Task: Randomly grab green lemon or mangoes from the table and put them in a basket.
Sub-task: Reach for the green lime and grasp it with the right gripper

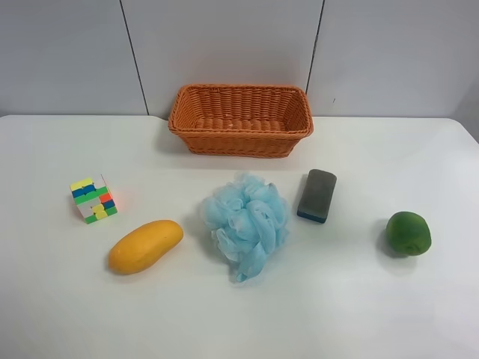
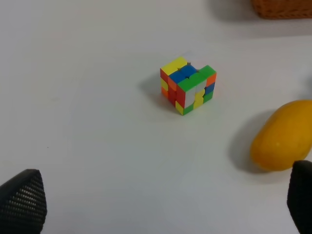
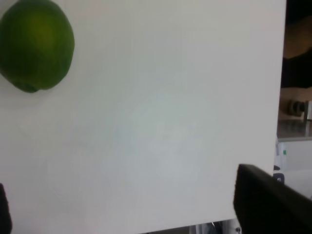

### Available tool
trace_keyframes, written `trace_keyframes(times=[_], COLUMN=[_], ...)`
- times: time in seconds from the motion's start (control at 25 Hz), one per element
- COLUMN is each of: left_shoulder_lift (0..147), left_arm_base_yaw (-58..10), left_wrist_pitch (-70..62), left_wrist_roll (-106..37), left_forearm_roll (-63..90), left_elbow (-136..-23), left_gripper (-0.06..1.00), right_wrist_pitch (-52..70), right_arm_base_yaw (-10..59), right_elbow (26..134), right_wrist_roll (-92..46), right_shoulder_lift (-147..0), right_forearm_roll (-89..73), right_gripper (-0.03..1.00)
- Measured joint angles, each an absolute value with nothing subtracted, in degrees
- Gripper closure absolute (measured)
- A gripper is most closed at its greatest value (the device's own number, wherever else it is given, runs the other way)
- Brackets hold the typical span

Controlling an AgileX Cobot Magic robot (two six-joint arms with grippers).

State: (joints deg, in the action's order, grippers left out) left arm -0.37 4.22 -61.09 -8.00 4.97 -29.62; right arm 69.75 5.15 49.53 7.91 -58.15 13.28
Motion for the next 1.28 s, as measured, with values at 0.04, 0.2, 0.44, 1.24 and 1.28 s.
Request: trace_keyframes(times=[0.04,0.2,0.44,1.24,1.28], left_shoulder_lift=[-0.37,-0.37,-0.37,-0.37,-0.37], left_arm_base_yaw=[4.22,4.22,4.22,4.22,4.22], left_wrist_pitch=[-61.09,-61.09,-61.09,-61.09,-61.09], left_wrist_roll=[-8.0,-8.0,-8.0,-8.0,-8.0], left_forearm_roll=[4.97,4.97,4.97,4.97,4.97], left_elbow=[-29.62,-29.62,-29.62,-29.62,-29.62], left_gripper=[-0.05,-0.05,-0.05,-0.05,-0.05], right_wrist_pitch=[69.49,66.27,59.38,47.97,47.78], right_arm_base_yaw=[5.15,5.15,5.15,5.15,5.15], right_elbow=[49.53,49.53,49.53,49.53,49.53], right_wrist_roll=[7.91,7.99,7.99,7.39,7.44], right_shoulder_lift=[-59.66,-65.82,-75.23,-94.22,-94.22], right_forearm_roll=[13.28,13.47,13.52,7.33,7.65], right_gripper=[0.08,0.08,0.08,0.08,0.08])
